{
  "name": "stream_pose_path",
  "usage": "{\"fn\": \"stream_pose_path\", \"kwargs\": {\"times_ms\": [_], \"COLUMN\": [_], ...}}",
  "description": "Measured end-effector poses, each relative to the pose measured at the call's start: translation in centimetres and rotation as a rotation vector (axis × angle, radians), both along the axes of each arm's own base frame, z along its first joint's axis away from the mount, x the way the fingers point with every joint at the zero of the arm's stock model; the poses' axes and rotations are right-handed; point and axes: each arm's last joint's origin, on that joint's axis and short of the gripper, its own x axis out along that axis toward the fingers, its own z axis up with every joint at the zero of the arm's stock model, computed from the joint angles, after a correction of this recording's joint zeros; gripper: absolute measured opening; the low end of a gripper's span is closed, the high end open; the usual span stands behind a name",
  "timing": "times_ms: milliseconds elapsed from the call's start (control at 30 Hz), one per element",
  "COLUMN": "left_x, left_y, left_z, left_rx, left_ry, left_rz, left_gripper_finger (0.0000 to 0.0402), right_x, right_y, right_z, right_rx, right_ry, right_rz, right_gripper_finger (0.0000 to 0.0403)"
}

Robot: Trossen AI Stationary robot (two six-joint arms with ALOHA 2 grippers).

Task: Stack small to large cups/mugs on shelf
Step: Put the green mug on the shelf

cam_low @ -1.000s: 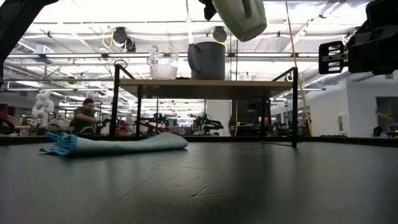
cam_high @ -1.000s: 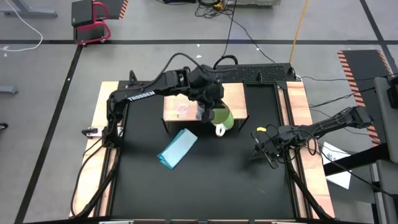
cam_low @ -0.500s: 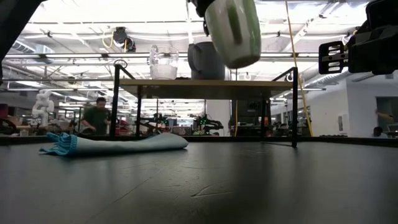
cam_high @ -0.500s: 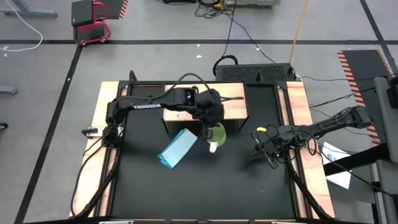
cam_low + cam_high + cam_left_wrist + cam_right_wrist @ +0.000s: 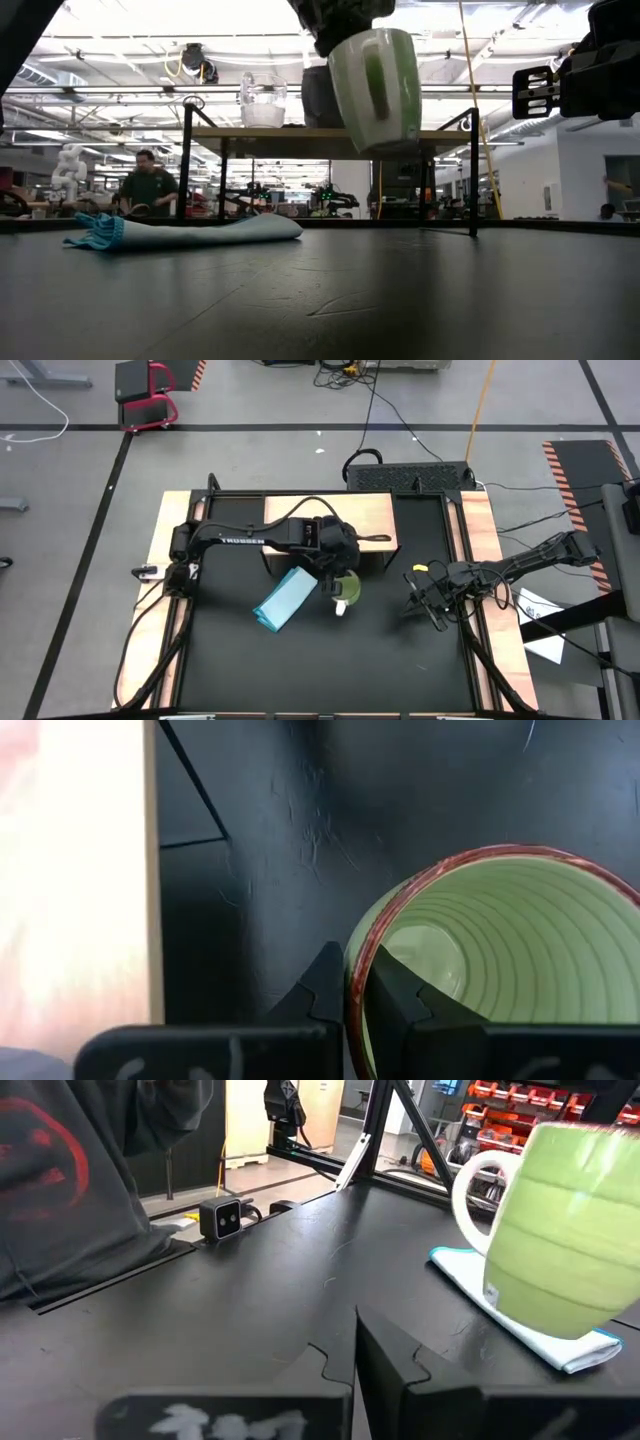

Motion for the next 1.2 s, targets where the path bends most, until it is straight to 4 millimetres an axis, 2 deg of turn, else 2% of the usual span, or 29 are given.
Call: {"fn": "stream_pose_path", "kwargs": {"times_ms": [200,433,600,733,1000,1200], "left_x": [-0.1,0.0,0.0,-0.2,-0.3,-0.4], "left_y": [-0.8,-1.7,-1.5,-0.4,-0.3,0.2], "left_z": [-1.1,-1.0,-1.0,0.1,2.5,2.5], "left_rx": [-0.004,0.026,0.088,0.081,0.14,0.141], "left_ry": [0.032,0.015,0.017,0.022,-0.014,-0.001], "left_rz": [-0.006,-0.041,-0.035,-0.013,-0.027,-0.017], "left_gripper_finger": [0.0019,0.0019,0.0019,0.0019,0.0019,0.0018], "right_x": [0.0,0.0,0.0,0.0,0.0,0.0], "right_y": [0.0,0.0,0.0,0.0,0.0,0.0], "right_z": [0.0,0.0,0.0,0.0,0.0,-0.1], "right_rx": [0.0,0.0,0.0,0.007,0.014,0.012], "right_ry": [0.0,0.0,0.001,0.005,0.008,0.017], "right_rz": [0.0,0.0,0.0,-0.001,-0.002,-0.002], "right_gripper_finger": [0.0,0.0,0.0,0.0,0.0,0.0]}}
